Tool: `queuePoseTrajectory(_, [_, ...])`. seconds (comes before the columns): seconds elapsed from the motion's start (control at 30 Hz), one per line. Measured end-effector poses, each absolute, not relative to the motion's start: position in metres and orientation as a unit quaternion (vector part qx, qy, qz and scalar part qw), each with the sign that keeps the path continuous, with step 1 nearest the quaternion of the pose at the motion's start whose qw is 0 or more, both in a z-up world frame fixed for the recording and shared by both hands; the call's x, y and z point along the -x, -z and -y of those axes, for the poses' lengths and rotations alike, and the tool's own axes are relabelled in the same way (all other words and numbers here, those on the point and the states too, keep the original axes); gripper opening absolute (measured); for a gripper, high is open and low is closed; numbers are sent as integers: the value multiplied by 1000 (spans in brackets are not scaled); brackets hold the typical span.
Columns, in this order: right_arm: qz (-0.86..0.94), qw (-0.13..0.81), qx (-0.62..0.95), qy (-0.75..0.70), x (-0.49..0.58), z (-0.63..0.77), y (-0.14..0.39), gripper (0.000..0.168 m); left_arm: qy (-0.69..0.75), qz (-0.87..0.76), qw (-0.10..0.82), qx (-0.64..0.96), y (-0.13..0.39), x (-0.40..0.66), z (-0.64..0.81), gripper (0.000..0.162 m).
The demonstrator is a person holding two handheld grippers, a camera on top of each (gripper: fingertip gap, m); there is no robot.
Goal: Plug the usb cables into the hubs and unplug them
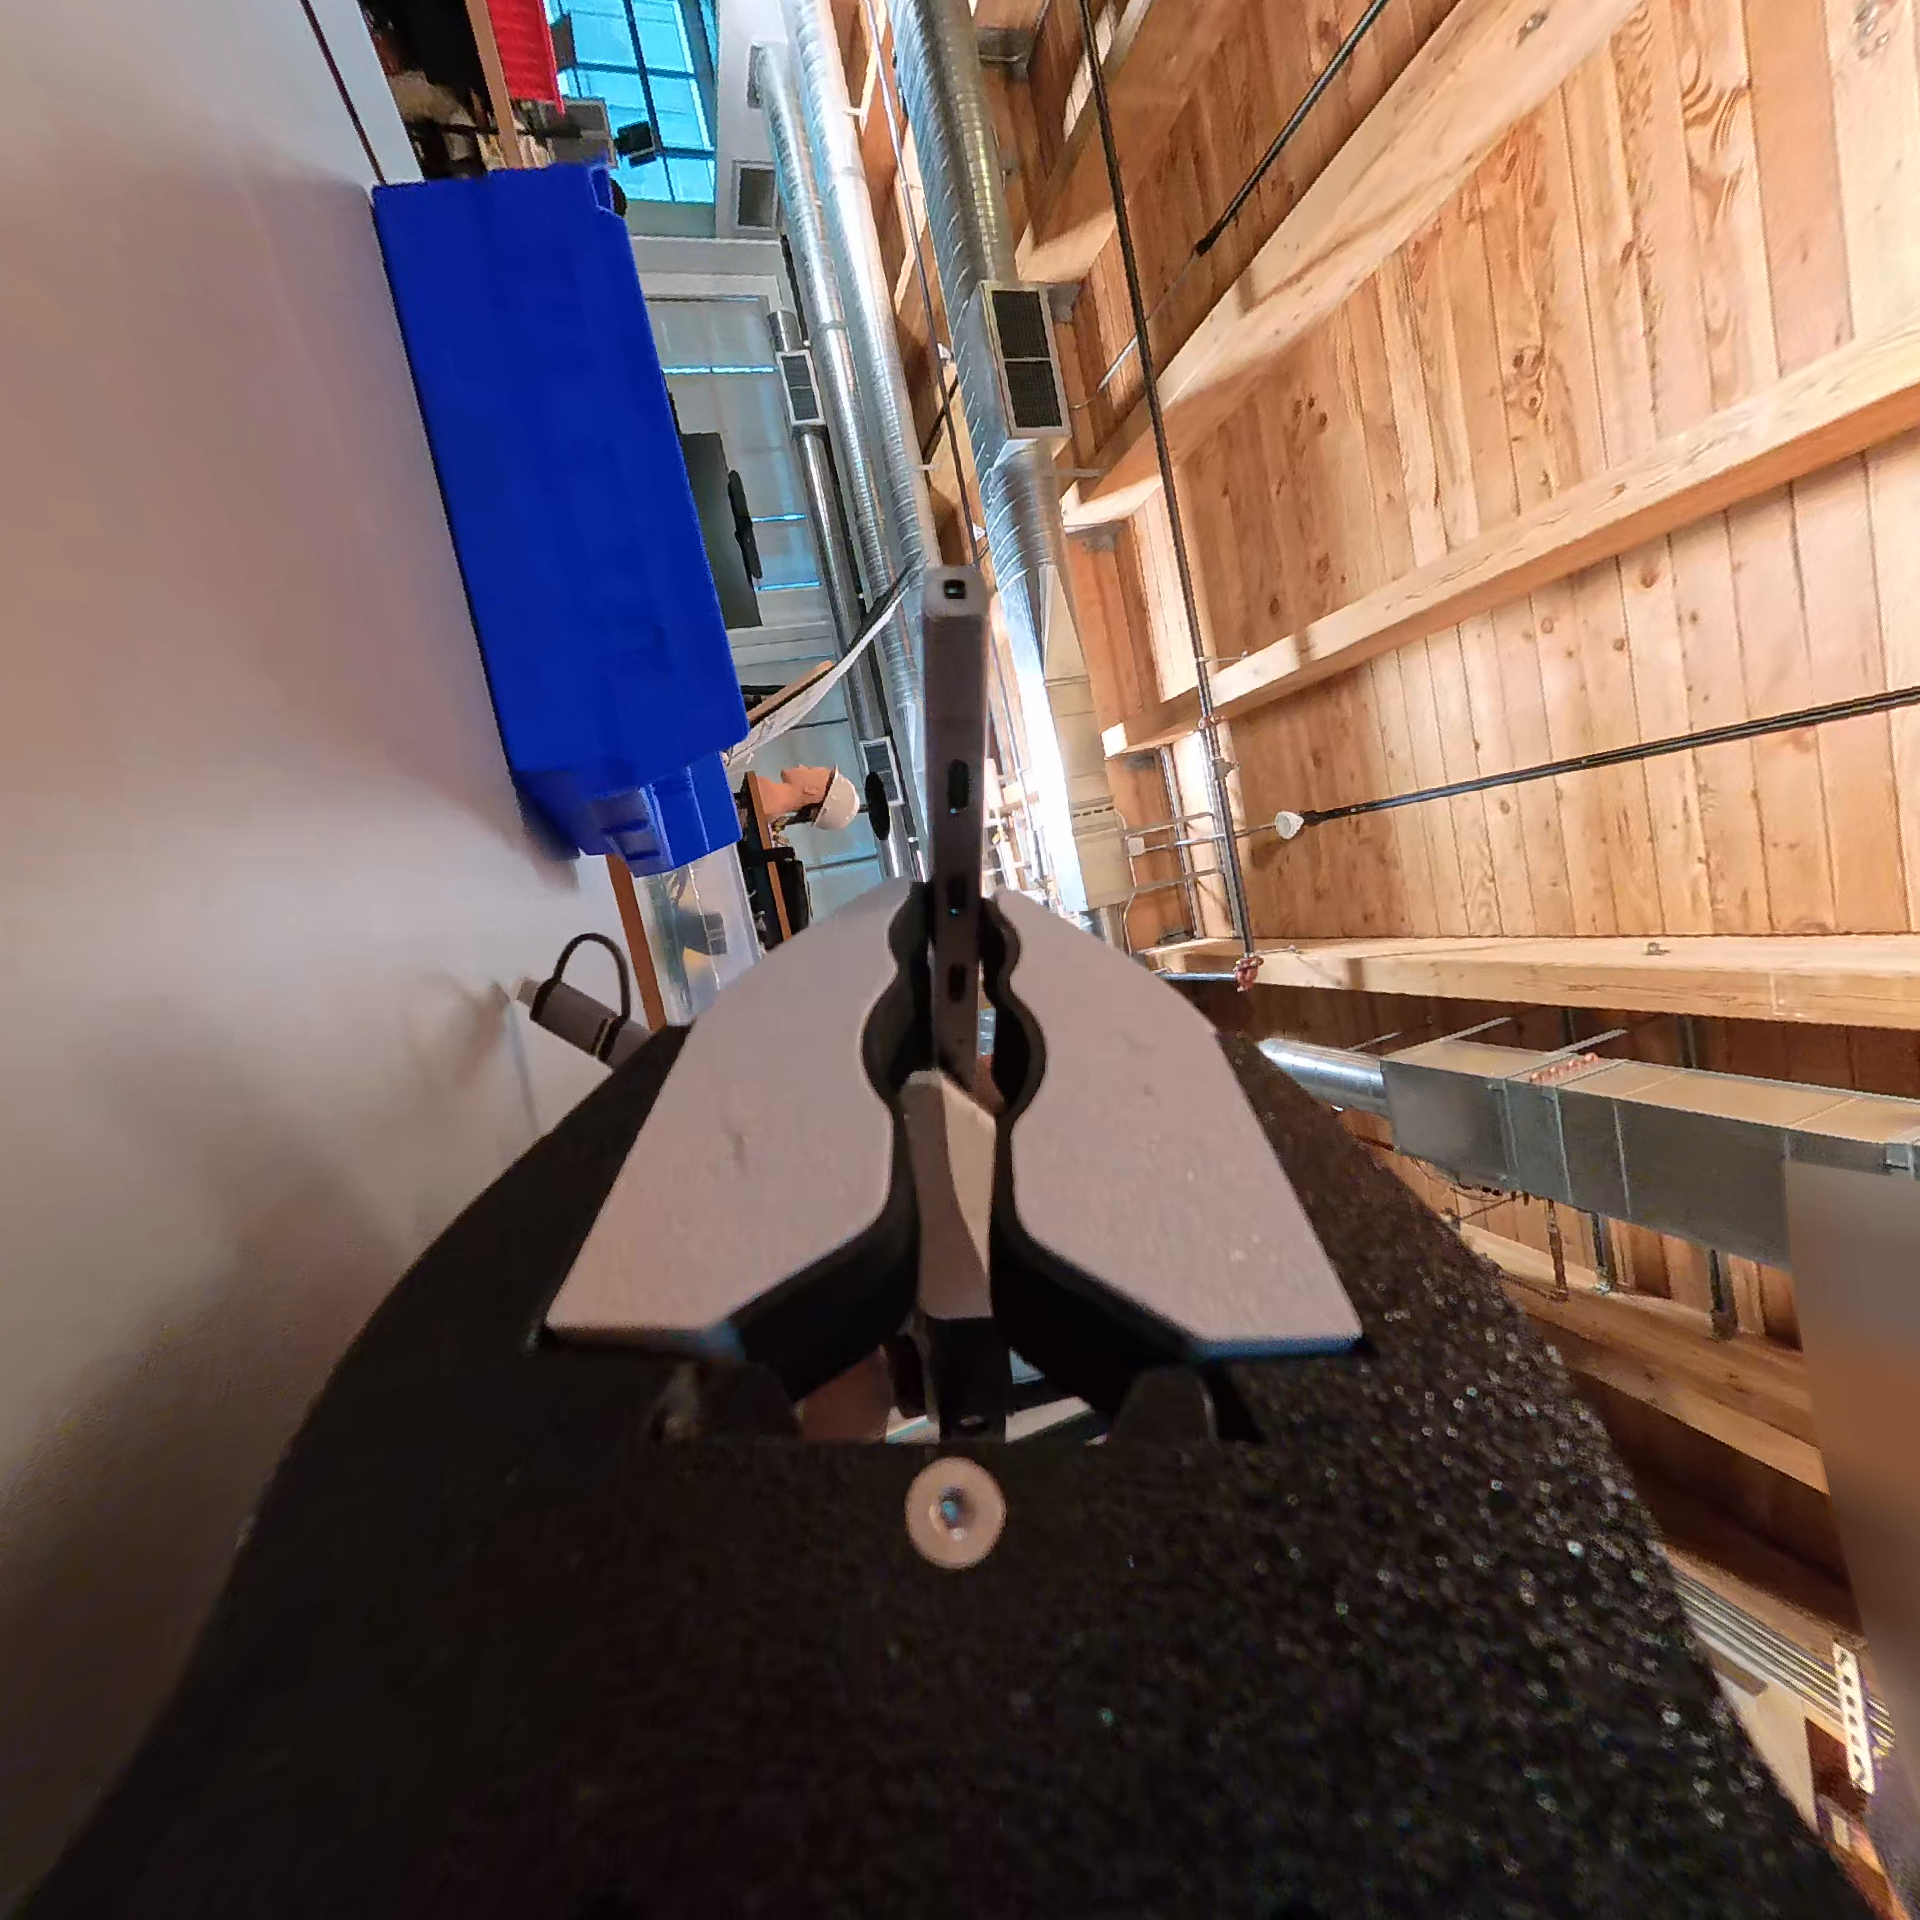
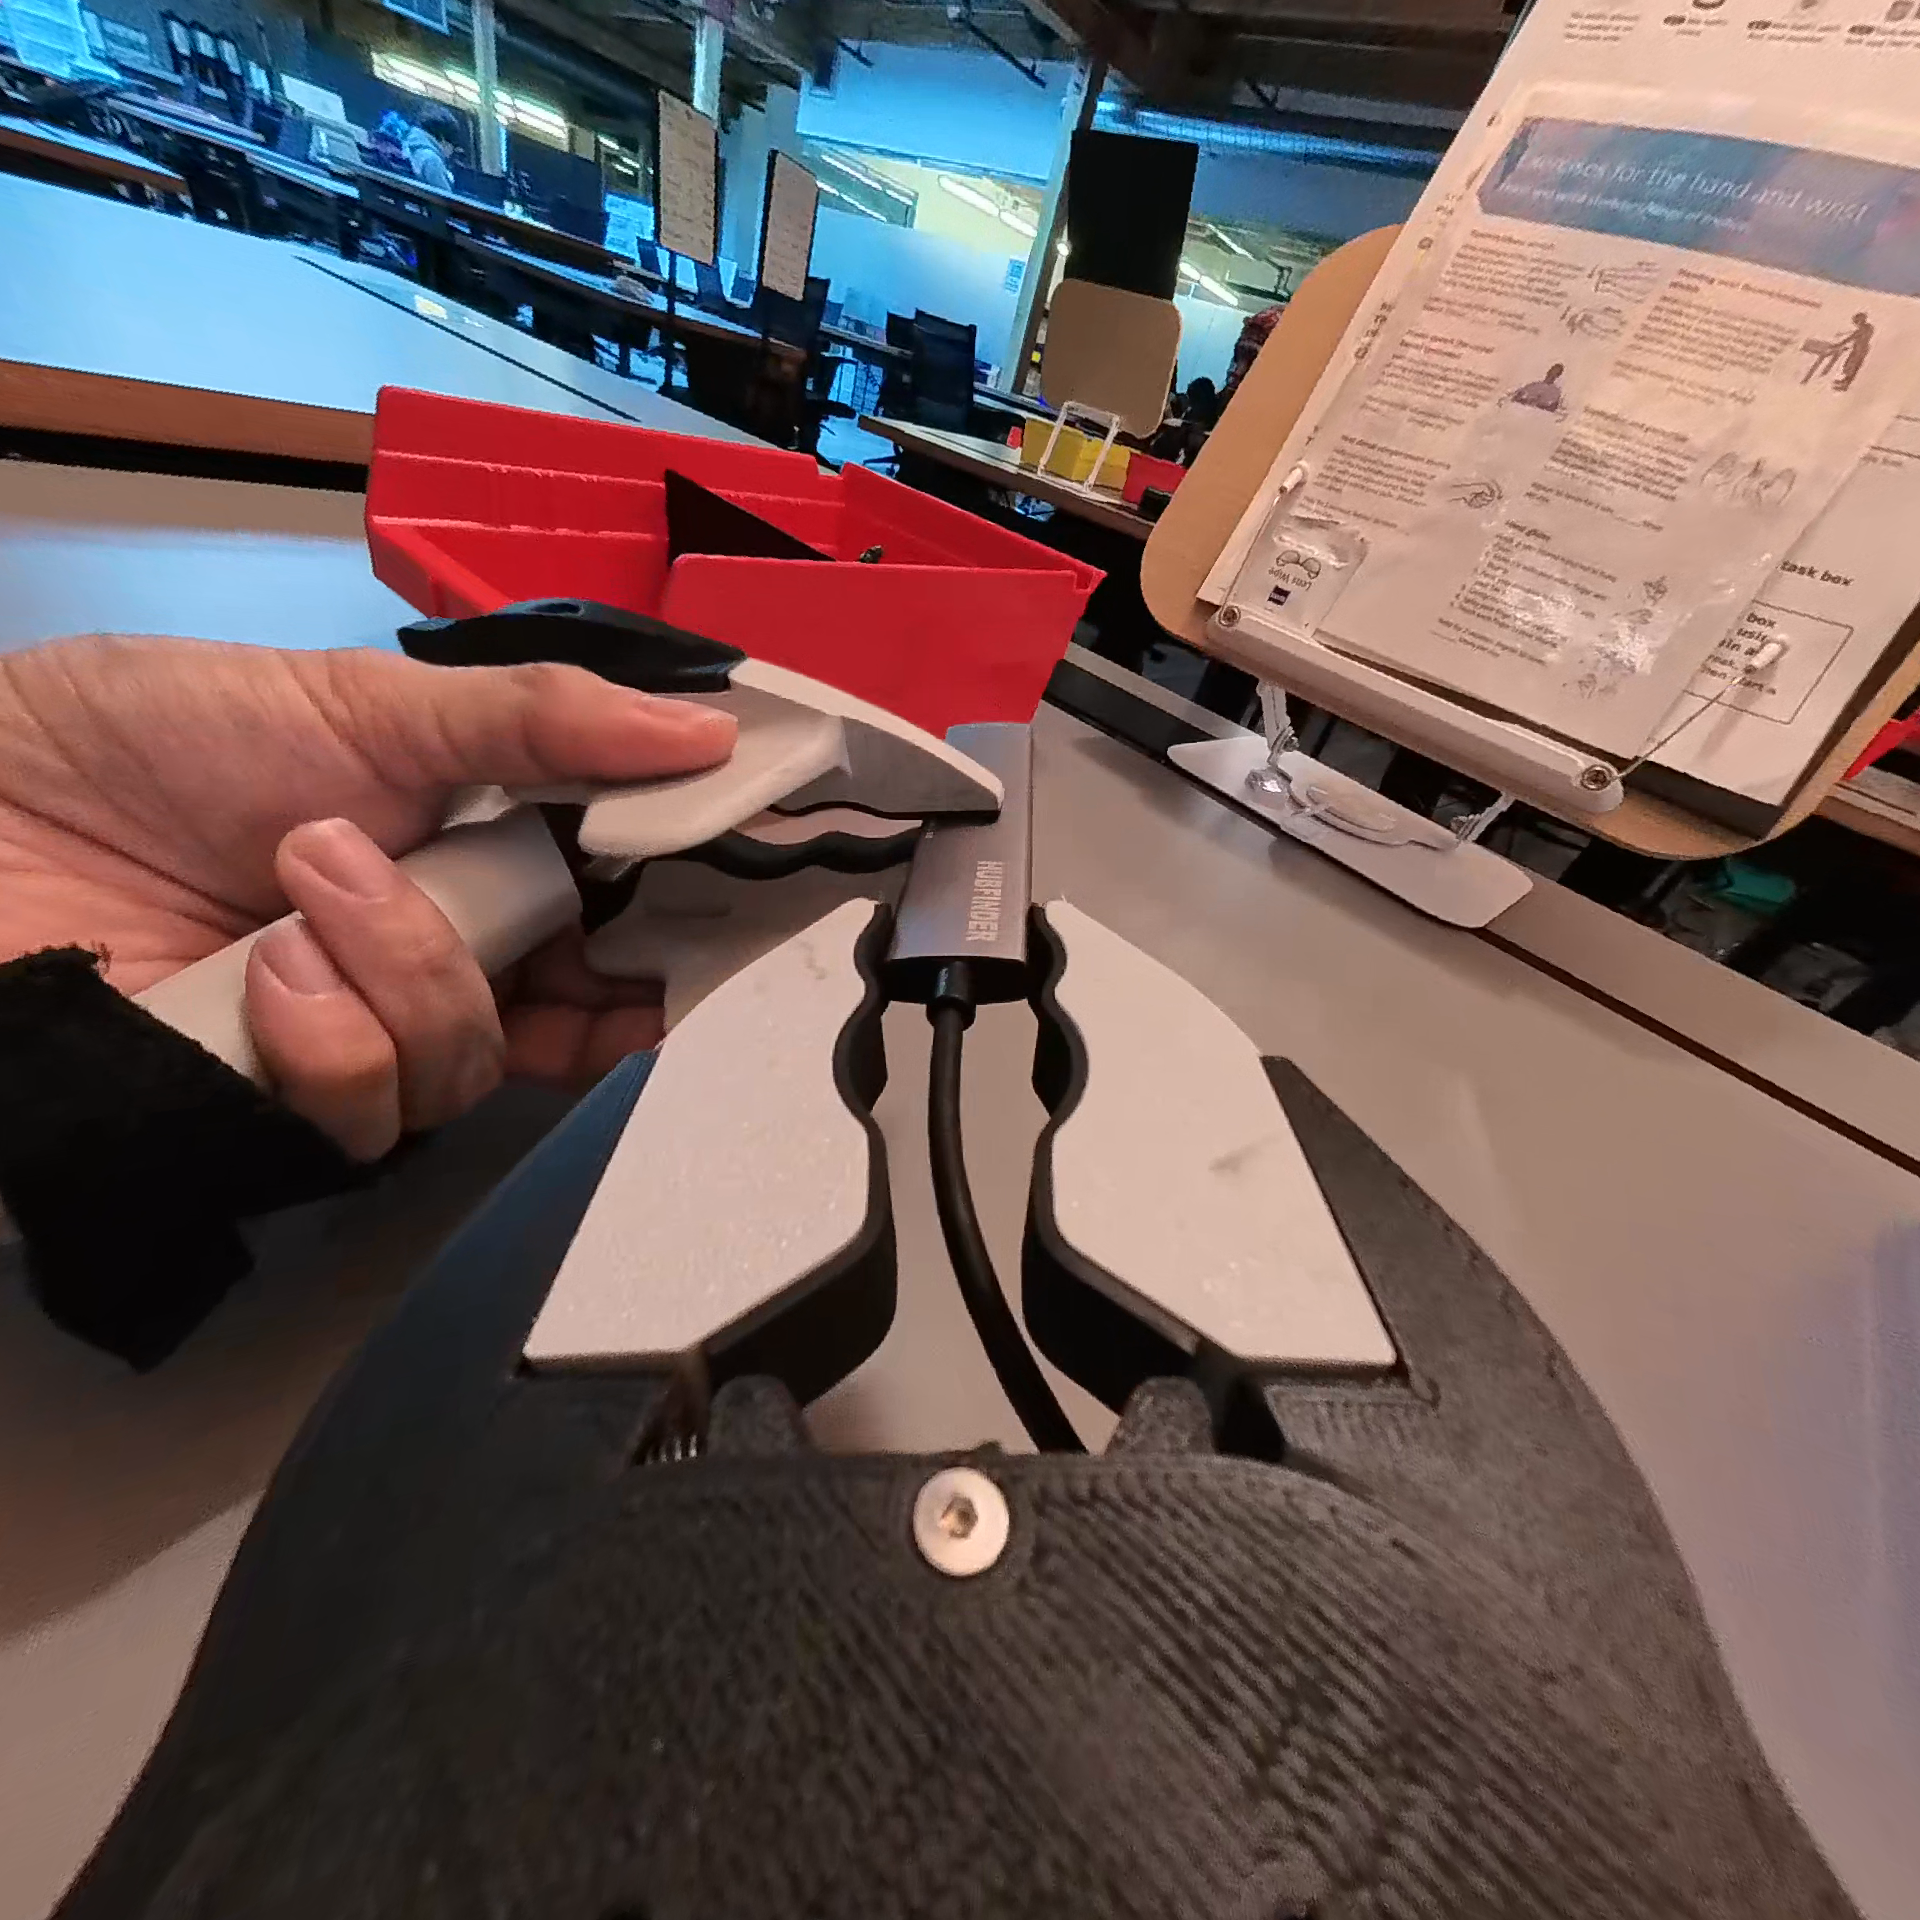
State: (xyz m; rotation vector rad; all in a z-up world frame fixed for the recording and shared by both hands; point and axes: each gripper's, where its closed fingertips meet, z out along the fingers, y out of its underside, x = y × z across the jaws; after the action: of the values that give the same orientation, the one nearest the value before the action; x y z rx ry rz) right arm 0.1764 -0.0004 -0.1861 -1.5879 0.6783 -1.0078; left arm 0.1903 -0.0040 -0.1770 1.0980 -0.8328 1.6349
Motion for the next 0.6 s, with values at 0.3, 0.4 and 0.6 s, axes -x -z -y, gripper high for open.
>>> queuePoseTrajectory(0.3, [-342, 544, 656, 396, -189, 22, 189, 24, -701, 477, 311, -430, 182, -202, -5, 11])
queuePoseTrajectory(0.4, [-352, 547, 646, 400, -191, 38, 187, 24, -724, 553, 202, -360, 157, -199, -11, 11])
queuePoseTrajectory(0.6, [-370, 590, 616, 368, -192, 48, 181, 24, -639, 708, -83, -289, 132, -234, -78, 22])
